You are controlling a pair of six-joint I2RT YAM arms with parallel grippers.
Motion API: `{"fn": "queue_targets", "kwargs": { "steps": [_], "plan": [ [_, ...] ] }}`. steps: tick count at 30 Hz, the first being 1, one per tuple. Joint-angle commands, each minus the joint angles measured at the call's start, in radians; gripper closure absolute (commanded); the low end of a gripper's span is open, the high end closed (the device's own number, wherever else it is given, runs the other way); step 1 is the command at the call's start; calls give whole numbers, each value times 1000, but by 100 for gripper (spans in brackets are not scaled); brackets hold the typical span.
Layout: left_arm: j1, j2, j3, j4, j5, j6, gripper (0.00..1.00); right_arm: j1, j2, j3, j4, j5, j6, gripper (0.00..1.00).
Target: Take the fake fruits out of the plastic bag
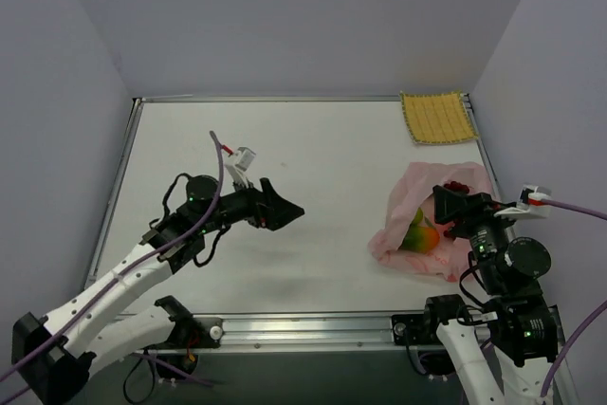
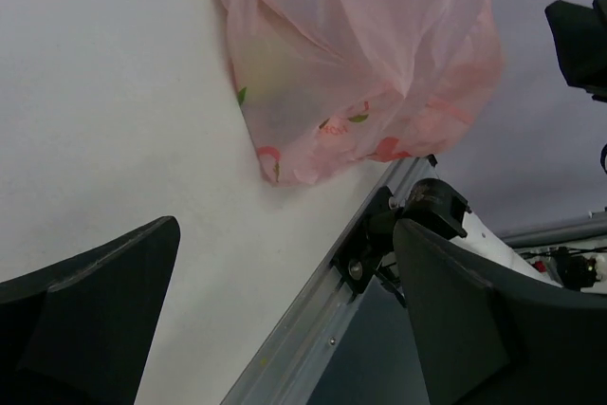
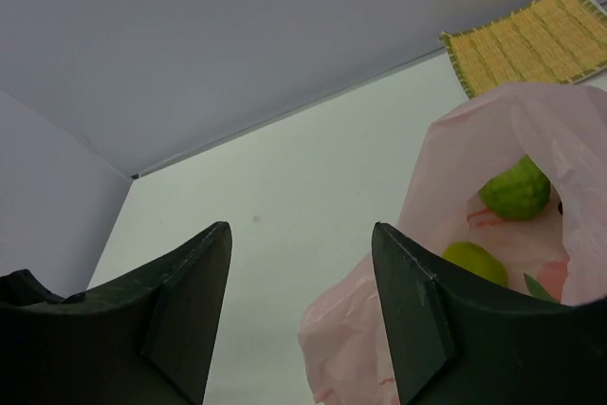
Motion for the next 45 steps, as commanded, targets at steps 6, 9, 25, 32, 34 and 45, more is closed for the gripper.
{"fn": "queue_targets", "kwargs": {
  "steps": [6,9,25,32,34,45],
  "plan": [
    [-322,240,122,224,-201,86,6,-6,21,37,-72,-27,-36,65],
    [-376,342,194,228,-220,133,6,-7,42,59,-75,-39,-40,80],
    [-499,756,524,210,-83,342,6,-18,102,94,-83,-119,-60,43],
    [-499,985,771,74,-245,462,6,-20,99,54,-98,-60,-56,40],
    [-497,1033,819,60,-284,488,6,-21,92,4,-102,-56,-40,45],
    [-470,960,614,270,-684,442,98,-21,104,-124,-91,26,38,77]
  ]
}}
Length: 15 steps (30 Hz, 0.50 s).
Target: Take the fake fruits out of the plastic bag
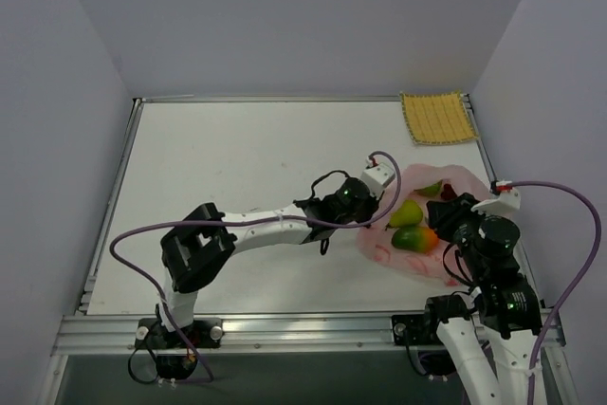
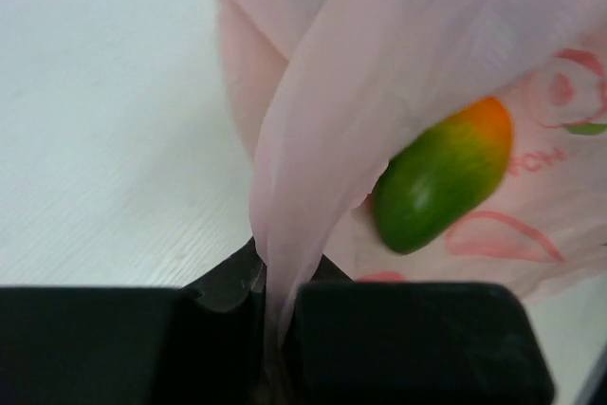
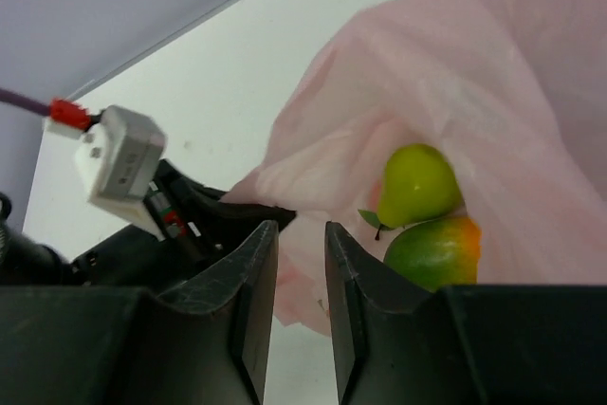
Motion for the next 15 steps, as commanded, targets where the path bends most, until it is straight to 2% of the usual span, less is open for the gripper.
{"fn": "queue_targets", "kwargs": {
  "steps": [1,5,7,9,13,15],
  "plan": [
    [28,-186,-109,122,-247,-16,97,-7,53,-24,45,12,34,78],
    [45,-352,-302,157,-368,-50,98,-6,122,-103,136,-14,51,80],
    [44,-465,-421,176,-413,-73,97,0,190,-136,233,-41,62,82],
    [34,-547,-492,179,-448,-96,98,8,289,-160,352,-61,60,88],
    [4,-751,-610,143,-485,-134,98,81,512,-107,528,-72,49,91],
    [-16,-779,-633,124,-464,-153,98,153,622,-41,543,21,13,91]
  ]
}}
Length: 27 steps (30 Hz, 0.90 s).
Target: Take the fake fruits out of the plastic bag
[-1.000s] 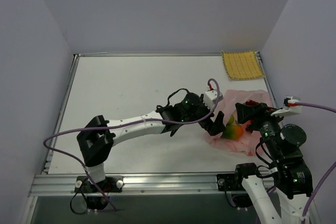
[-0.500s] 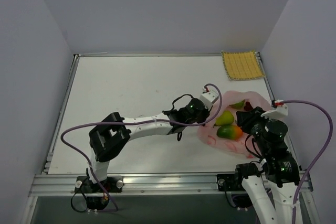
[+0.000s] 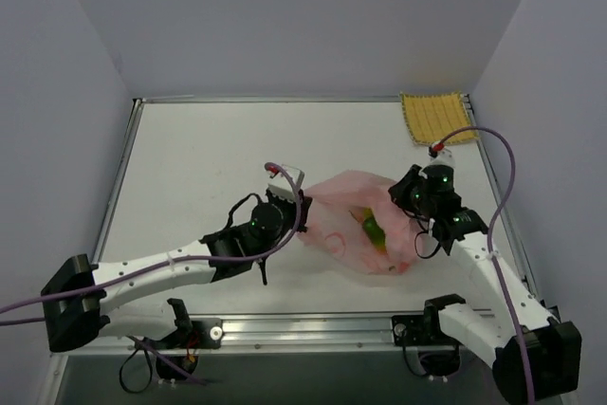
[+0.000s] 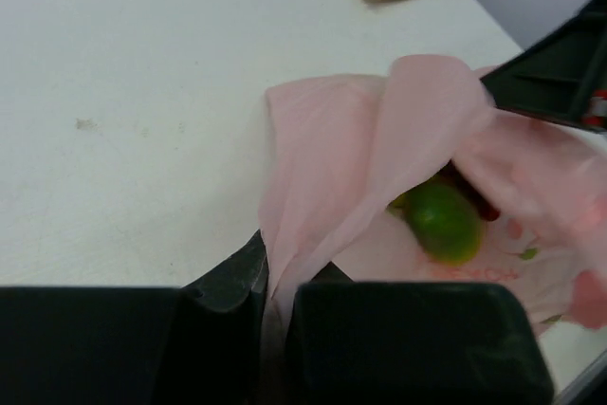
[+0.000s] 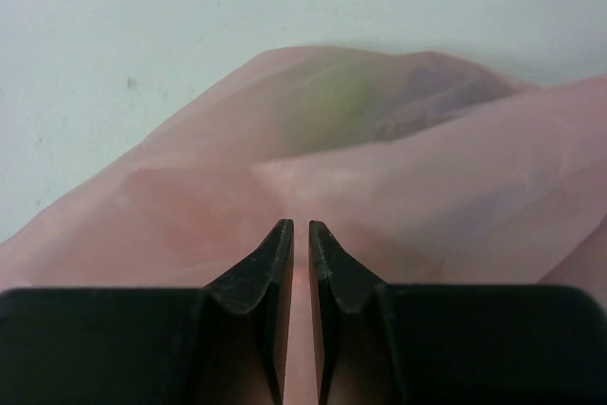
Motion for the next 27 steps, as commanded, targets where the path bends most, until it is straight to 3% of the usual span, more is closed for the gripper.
{"fn": "queue_targets", "kwargs": {
  "steps": [1,5,9,12,18,23,27],
  "plan": [
    [-37,-57,-5,-3,-33,-64,98,79,132,97,172,116,-44,91],
    [-64,29,-34,53,15,-120,98,36,150,62,176,335,-61,94],
    [-74,156,-16,127,61,-166,98,-145,66,15,161,349,-44,93],
    [-75,233,53,130,73,-160,98,-144,-110,34,147,284,-72,93],
    [-54,230,126,112,58,-114,98,92,-235,136,-41,-158,-59,91],
    [47,150,78,76,87,-128,98,293,-295,54,-117,-165,7,95],
    [152,159,82,76,212,-145,98,479,-253,17,-85,-126,56,98]
  ]
}}
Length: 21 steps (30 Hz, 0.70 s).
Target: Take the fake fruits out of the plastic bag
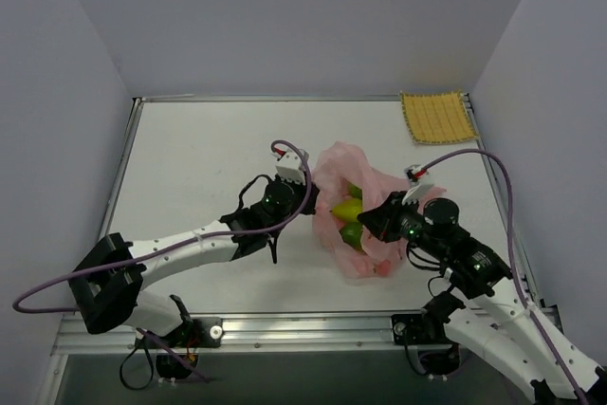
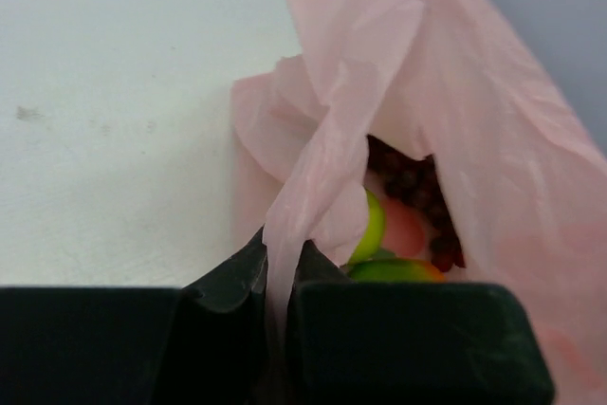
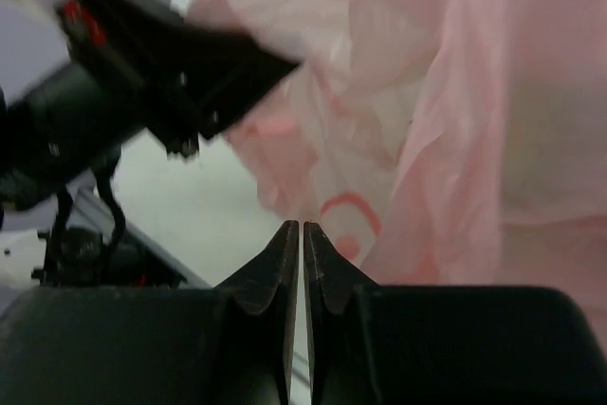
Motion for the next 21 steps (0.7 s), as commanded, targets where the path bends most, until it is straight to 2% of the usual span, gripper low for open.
{"fn": "queue_targets", "kwargs": {
  "steps": [1,3,4,6,8,12,16,17,18,20,21],
  "plan": [
    [80,3,25,4,107,-15,98,131,53,4,-8,28,41,97],
    [85,21,40,11,141,-5,98,214,122,20,6,100,36,96],
    [85,40,42,24,155,-4,98,293,152,40,6,196,31,95],
    [85,53,25,55,169,-17,97,355,239,49,4,347,33,94],
    [85,49,1,75,178,-40,98,373,313,44,0,547,60,94],
    [87,18,-55,92,169,-48,97,339,424,46,-2,789,60,92],
    [87,6,-75,83,158,-41,98,248,519,57,17,782,-8,92],
    [87,4,-76,80,155,-35,98,244,530,54,56,744,-92,91],
    [87,0,-76,75,152,-30,98,247,531,50,72,657,-125,88],
    [87,-2,-75,69,141,-18,98,244,533,47,89,603,-168,83],
    [87,-2,-73,63,138,-13,98,238,534,38,96,549,-171,77]
  ]
}}
